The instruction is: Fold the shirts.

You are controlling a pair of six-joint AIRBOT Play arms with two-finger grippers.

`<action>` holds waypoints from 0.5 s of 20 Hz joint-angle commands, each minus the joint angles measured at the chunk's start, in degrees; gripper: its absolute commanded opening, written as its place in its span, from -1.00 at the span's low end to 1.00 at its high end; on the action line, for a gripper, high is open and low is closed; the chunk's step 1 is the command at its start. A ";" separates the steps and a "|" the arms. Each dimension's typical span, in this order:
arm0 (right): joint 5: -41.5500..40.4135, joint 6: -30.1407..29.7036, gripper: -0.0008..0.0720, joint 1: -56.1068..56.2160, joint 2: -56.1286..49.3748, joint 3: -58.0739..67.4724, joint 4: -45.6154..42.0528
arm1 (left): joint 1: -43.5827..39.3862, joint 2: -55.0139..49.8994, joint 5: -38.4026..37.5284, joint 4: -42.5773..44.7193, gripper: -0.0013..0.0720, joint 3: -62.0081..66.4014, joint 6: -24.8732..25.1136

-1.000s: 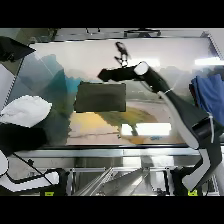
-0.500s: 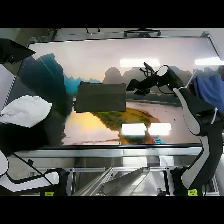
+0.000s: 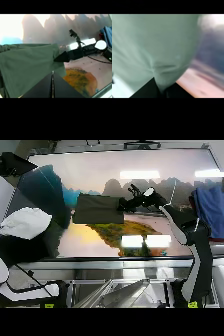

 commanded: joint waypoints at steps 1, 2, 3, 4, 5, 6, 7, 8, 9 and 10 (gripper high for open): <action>-0.15 -3.43 -0.93 -0.09 3.54 0.15 5.92 | -0.02 -0.44 -0.66 -0.20 -0.92 0.00 -0.55; -1.42 -3.43 -0.93 -0.92 5.88 0.15 5.84 | 0.00 -0.31 -0.81 -0.20 -0.92 -0.02 -0.90; -3.19 -3.41 -0.93 -2.23 8.46 0.35 5.40 | 0.00 -0.31 -0.83 -0.22 -0.92 0.00 -0.92; -5.51 -3.15 -0.93 -4.35 11.13 1.16 4.55 | 0.00 -0.31 -0.92 -0.22 -0.92 0.00 -0.92; -8.20 -2.36 -0.93 -7.13 13.44 2.56 3.30 | 0.00 -0.31 -1.05 -0.20 -0.92 0.00 -0.92; -10.40 -0.66 -0.93 -10.29 15.15 4.37 2.19 | -0.02 -0.31 -1.07 -0.20 -0.92 0.00 -0.92; -12.20 2.82 -0.93 -14.36 16.55 6.88 0.66 | -0.07 -0.31 -1.03 -0.20 -0.92 0.00 -0.92; -12.57 6.08 -0.93 -18.51 17.44 9.49 -0.04 | -0.28 -0.31 -1.05 -0.17 -0.92 0.00 -0.92; -12.00 9.22 -0.93 -23.19 18.25 12.31 -0.81 | -0.63 -0.31 -1.09 -0.15 -0.92 0.00 -0.92; -10.54 12.87 -0.93 -27.45 19.15 14.38 -2.21 | -1.05 -0.31 -1.29 -0.15 -0.92 0.00 -0.92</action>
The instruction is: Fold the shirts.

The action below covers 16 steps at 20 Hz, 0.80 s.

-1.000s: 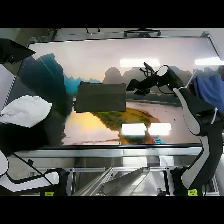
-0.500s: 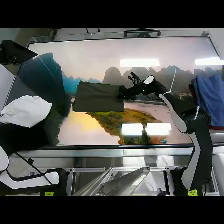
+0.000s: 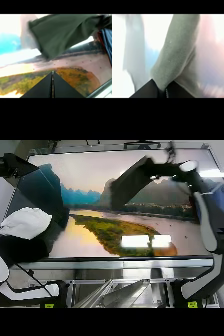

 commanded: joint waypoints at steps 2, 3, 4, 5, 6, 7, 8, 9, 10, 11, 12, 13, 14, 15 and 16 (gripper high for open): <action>5.09 17.35 -0.93 -18.86 6.45 7.13 -8.98 | -2.19 -0.02 -0.79 0.07 -0.92 0.00 -0.02; 8.76 20.90 -0.93 -22.86 8.11 7.13 -12.44 | -3.13 -0.02 -0.90 0.07 -0.92 0.00 -0.02; 13.03 23.21 -0.93 -27.17 9.88 7.10 -15.58 | -4.00 -0.07 -0.90 0.09 -0.92 0.00 -0.02; 16.65 24.30 -0.93 -30.95 11.65 7.04 -17.88 | -4.87 -0.09 -0.96 0.13 -0.92 -0.02 0.00; 19.74 25.68 -0.93 -34.64 13.77 6.95 -21.18 | -5.73 -0.09 -1.18 0.13 -0.92 -0.02 0.00; 22.71 27.45 -0.93 -37.42 15.89 6.54 -26.34 | -6.69 -0.07 -1.33 0.13 -0.92 -0.02 0.00; 27.67 30.29 -0.93 -40.26 17.99 5.46 -33.81 | -7.50 -0.09 -1.62 0.15 -0.92 -0.02 0.00; 32.83 30.82 -0.93 -42.45 19.04 4.02 -39.52 | -8.35 -0.09 -1.95 0.15 -0.92 -0.02 0.00; 38.03 30.77 -0.93 -44.37 19.34 2.03 -44.59 | -9.29 -0.09 -1.95 0.20 -0.92 -0.02 0.00; 42.25 29.09 -0.93 -46.12 19.39 -0.83 -47.63 | -10.16 -0.11 -1.95 0.52 -0.92 -0.02 0.00; 45.27 27.06 -0.93 -48.09 19.65 -5.27 -49.18 | -11.13 -0.13 -1.95 0.61 -0.92 -0.02 0.00; 45.66 26.21 -0.93 -49.77 20.24 -9.38 -49.57 | -12.11 -0.15 -1.95 0.61 -0.92 -0.02 0.00; 44.96 25.73 -0.93 -51.36 21.00 -13.31 -49.57 | -13.03 -0.20 -1.95 0.61 -0.92 -0.02 0.00; 43.65 25.35 -0.93 -52.92 21.79 -17.00 -49.57 | -13.86 -0.26 -1.92 0.61 -0.92 -0.02 0.00; 42.40 24.44 -0.93 -54.07 22.25 -19.76 -49.55 | -14.62 -0.33 -1.92 0.61 -0.92 -0.02 0.00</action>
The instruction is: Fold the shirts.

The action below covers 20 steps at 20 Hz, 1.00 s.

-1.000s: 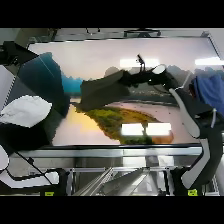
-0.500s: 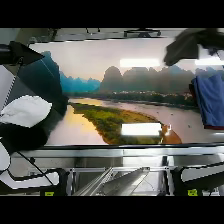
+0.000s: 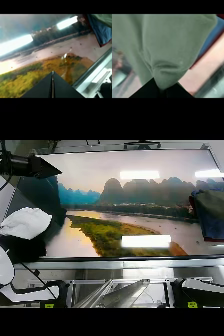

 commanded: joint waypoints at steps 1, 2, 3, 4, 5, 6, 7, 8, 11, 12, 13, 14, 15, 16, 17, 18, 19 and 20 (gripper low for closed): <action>1.81 -2.84 -0.92 -5.40 1.88 -10.91 -4.50 | -3.10 -0.15 -0.13 0.09 -0.92 -0.02 0.11; 1.01 -3.08 -0.90 -5.70 1.86 -12.83 -4.61 | -3.74 -0.22 -0.11 0.09 -0.92 -0.02 0.09; 0.96 -4.63 -0.89 -5.86 1.55 -14.32 -4.94 | -4.31 -0.28 -0.09 0.07 -0.92 -0.02 0.09; 1.66 -5.22 -0.42 -5.86 1.09 -15.13 -5.22 | -4.92 -0.33 0.00 0.09 -0.92 -0.02 0.09; 2.45 -6.03 0.44 -5.86 0.79 -15.19 -5.33 | -5.42 -0.33 0.28 0.07 -0.92 -0.02 0.09; 3.45 -8.57 0.94 -5.86 0.83 -15.10 -5.29 | -5.55 -0.33 0.72 0.07 -0.92 -0.02 0.09; 4.87 -8.96 0.93 -5.86 0.85 -14.60 -5.31 | -5.55 -0.33 1.33 0.07 -0.92 0.00 0.09; 6.25 -8.74 0.93 -5.86 0.87 -13.70 -5.29 | -5.53 -0.33 1.92 0.07 -0.92 0.00 0.09; 9.97 -7.82 0.93 -5.70 0.87 -9.11 -2.47 | -4.42 -0.33 3.06 0.04 -0.92 0.02 0.11; 10.32 -7.19 0.91 -5.27 0.87 -7.39 -0.07 | -4.09 -0.33 3.21 0.02 -0.92 0.02 0.11; 10.34 -6.27 0.76 -4.52 0.87 -5.53 3.32 | -3.63 -0.33 3.34 0.02 -0.92 0.02 0.11; 9.99 -5.29 0.11 -3.52 0.87 -3.72 7.34 | -3.08 -0.26 3.39 -0.07 -0.92 0.02 0.11; 8.57 -5.35 -0.49 -1.92 0.87 -2.14 11.72 | -2.47 -0.22 3.52 -0.33 -0.92 0.04 0.11; 6.95 -5.90 -0.85 -0.07 0.90 -1.01 15.50 | -2.08 -0.22 4.07 -0.48 -0.92 0.04 0.09; 4.74 -6.29 -0.92 2.03 1.38 -0.63 18.67 | -1.57 -0.22 4.46 -0.48 -0.92 0.02 0.07; 1.97 -7.61 -0.92 4.59 2.16 -0.66 21.29 | -1.05 -0.22 4.33 -0.48 -0.92 0.02 0.04; -0.50 -8.57 -0.93 7.50 2.93 -0.66 22.21 | -0.83 -0.22 4.04 -0.46 -0.92 0.00 0.07; -2.67 -9.64 -0.93 11.13 4.04 -0.92 21.70 | -0.85 -0.22 3.67 -0.50 -0.92 -0.22 0.04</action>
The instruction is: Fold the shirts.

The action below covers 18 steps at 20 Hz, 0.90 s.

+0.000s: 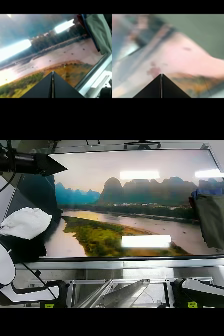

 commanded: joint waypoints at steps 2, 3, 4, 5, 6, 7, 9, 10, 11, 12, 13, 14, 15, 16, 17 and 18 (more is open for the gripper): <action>-10.62 -5.95 -0.93 14.53 6.08 -2.84 6.32 | 0.74 2.25 0.61 -0.35 -0.92 -4.87 -0.04; -13.29 -8.22 -0.93 18.62 9.44 -6.69 6.29 | 0.13 4.63 1.16 -0.31 -0.92 -9.73 0.09; -15.69 -10.43 -0.93 22.43 13.07 -11.28 6.29 | -0.57 7.63 1.75 -0.24 -0.92 -15.78 1.18; -18.10 -12.33 -0.93 26.73 17.42 -17.29 6.29 | -1.25 11.19 2.67 -0.15 -0.92 -23.02 2.54; -19.65 -13.97 -0.93 30.80 21.59 -23.47 6.29 | -2.05 14.86 3.93 -0.13 -0.92 -30.32 3.32; -20.72 -15.63 -0.92 34.88 25.64 -30.01 6.29 | -3.13 19.02 5.55 -0.09 -0.92 -38.56 3.58; -23.39 -17.92 -0.92 42.91 32.26 -42.60 6.32 | -5.01 26.10 9.22 -0.13 -0.92 -52.81 3.63; -25.77 -18.14 -0.92 45.75 34.14 -46.90 6.34 | -5.95 29.03 10.54 -0.13 -0.92 -58.84 3.96; -27.58 -18.12 -0.92 47.50 34.86 -49.33 6.54 | -6.36 31.23 11.13 -0.26 -0.92 -63.34 3.89; -29.09 -18.12 -0.92 48.89 34.80 -50.56 6.51 | -6.64 32.89 11.17 -0.24 -0.92 -66.27 3.91; -29.77 -18.12 -0.92 49.62 34.53 -50.82 6.51 | -6.84 34.27 11.17 -0.26 -0.92 -68.17 3.89; -29.68 -18.10 -0.92 50.01 34.16 -50.82 6.99 | -6.84 35.58 11.34 -0.17 -0.92 -69.61 3.89; -28.55 -18.05 -0.92 49.99 33.92 -50.82 7.93 | -6.84 36.48 11.52 -0.07 -0.92 -70.40 3.89; -27.61 -18.12 -0.92 49.99 33.81 -50.82 8.26 | -6.84 36.96 11.54 -0.07 -0.92 -70.71 3.87; -27.43 -18.12 -0.92 49.99 33.83 -50.82 8.24 | -6.84 37.31 11.52 -0.11 -0.92 -70.75 3.87; -27.45 -18.12 -0.92 49.96 33.83 -50.82 8.20 | -6.84 37.40 11.52 -0.17 -0.92 -70.75 3.87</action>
